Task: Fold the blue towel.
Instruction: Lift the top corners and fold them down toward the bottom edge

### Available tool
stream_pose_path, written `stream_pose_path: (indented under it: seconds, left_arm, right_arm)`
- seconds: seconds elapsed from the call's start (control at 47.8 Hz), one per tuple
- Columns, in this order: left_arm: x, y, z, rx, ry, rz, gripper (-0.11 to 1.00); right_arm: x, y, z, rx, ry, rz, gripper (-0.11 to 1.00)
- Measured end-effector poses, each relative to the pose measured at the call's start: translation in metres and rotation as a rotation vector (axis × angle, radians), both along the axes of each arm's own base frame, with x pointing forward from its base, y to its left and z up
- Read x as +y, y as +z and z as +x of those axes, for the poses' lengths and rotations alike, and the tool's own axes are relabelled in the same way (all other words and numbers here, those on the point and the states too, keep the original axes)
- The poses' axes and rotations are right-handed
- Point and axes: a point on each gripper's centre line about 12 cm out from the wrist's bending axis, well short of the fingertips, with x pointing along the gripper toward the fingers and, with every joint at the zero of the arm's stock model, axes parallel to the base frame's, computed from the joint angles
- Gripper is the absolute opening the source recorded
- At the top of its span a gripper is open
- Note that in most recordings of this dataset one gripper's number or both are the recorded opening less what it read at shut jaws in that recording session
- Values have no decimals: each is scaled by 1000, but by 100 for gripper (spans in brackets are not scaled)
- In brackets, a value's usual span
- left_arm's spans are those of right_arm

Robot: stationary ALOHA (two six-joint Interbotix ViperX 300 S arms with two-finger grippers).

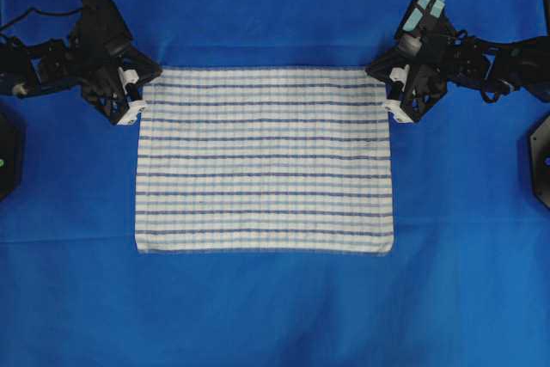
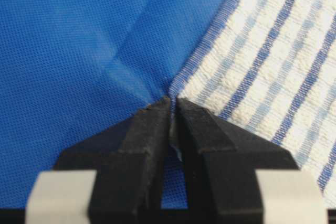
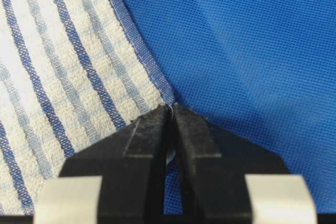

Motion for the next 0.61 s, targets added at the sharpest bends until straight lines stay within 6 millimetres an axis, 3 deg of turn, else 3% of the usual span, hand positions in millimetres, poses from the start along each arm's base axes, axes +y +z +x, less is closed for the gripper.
stream_pose_path:
  seconds: [0.314, 0.607]
  left_arm:
    - [-5, 2, 3, 8, -25, 0, 3]
    - [-4, 29, 7, -30, -52, 40, 3]
  right_arm:
    - [0, 4, 1, -9, 2, -6, 5]
    - [0, 24, 0, -37, 3, -22, 5]
